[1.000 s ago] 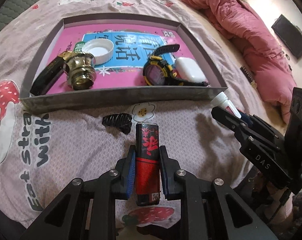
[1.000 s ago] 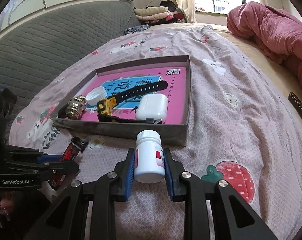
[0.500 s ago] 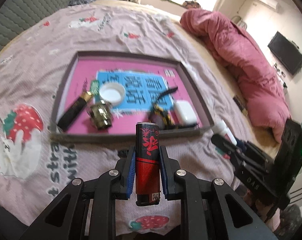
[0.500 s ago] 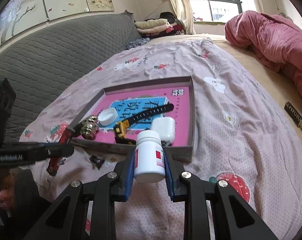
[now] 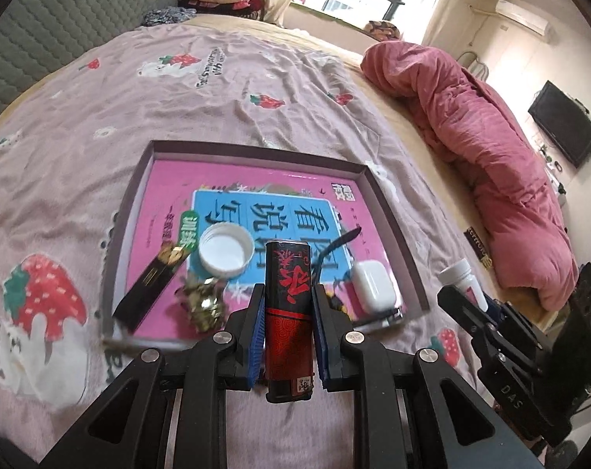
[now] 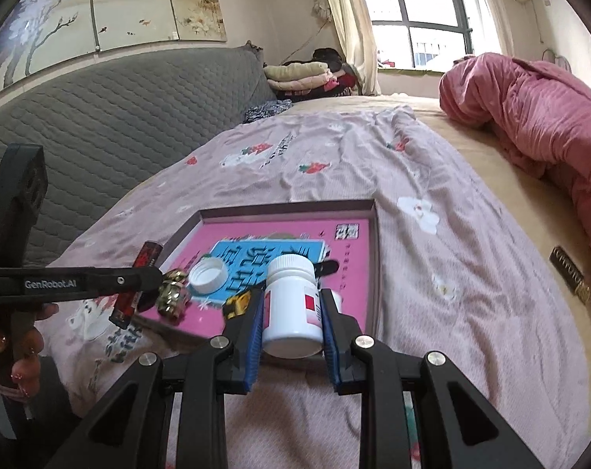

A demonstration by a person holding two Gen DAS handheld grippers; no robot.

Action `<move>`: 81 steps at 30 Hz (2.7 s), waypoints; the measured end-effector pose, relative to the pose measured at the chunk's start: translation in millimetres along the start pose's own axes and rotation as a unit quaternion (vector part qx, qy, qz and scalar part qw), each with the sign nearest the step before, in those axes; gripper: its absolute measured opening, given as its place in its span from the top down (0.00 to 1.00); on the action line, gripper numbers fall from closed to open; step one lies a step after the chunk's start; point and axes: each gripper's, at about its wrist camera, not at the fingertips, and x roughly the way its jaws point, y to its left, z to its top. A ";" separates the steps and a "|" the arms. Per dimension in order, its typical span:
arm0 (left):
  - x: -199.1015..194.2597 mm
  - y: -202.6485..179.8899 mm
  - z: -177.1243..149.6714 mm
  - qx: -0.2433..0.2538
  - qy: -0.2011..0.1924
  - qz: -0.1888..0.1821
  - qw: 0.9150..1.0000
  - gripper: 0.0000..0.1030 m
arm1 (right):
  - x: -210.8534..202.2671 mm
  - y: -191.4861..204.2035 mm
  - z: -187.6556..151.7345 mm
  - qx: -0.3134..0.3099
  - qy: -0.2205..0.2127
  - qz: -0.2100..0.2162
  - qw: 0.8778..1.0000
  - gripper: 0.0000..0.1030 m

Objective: Organize rigid objects
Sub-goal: 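Lower the red lighter into the box with the left gripper while the right brings the pill bottle over it, then open the left gripper off the lighter while the right sets the pill bottle in the box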

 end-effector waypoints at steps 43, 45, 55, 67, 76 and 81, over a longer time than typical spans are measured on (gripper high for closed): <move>67.4 -1.3 -10.9 0.033 0.030 0.045 0.998 0.81 | 63.5 -12.0 -21.2 -0.009 0.063 -0.047 0.997 0.73; 66.0 1.3 -11.4 0.032 0.029 0.046 0.998 0.81 | 63.6 -11.1 -21.5 -0.011 0.062 -0.048 0.997 0.74; 59.3 11.2 -19.0 0.030 0.027 0.050 0.998 0.81 | 65.9 1.2 -20.6 -0.044 0.065 -0.060 0.995 0.73; 57.5 6.9 -21.7 0.036 0.030 0.029 0.998 0.81 | 61.2 -1.2 -22.9 -0.037 0.064 -0.059 0.996 0.73; 57.8 4.7 -21.1 0.039 0.033 0.030 0.998 0.81 | 55.6 -2.6 -25.7 -0.036 0.059 -0.070 0.995 0.53; 59.0 2.3 -21.9 0.046 0.032 0.031 0.998 0.81 | 52.9 -2.7 -25.7 -0.035 0.057 -0.072 0.995 0.53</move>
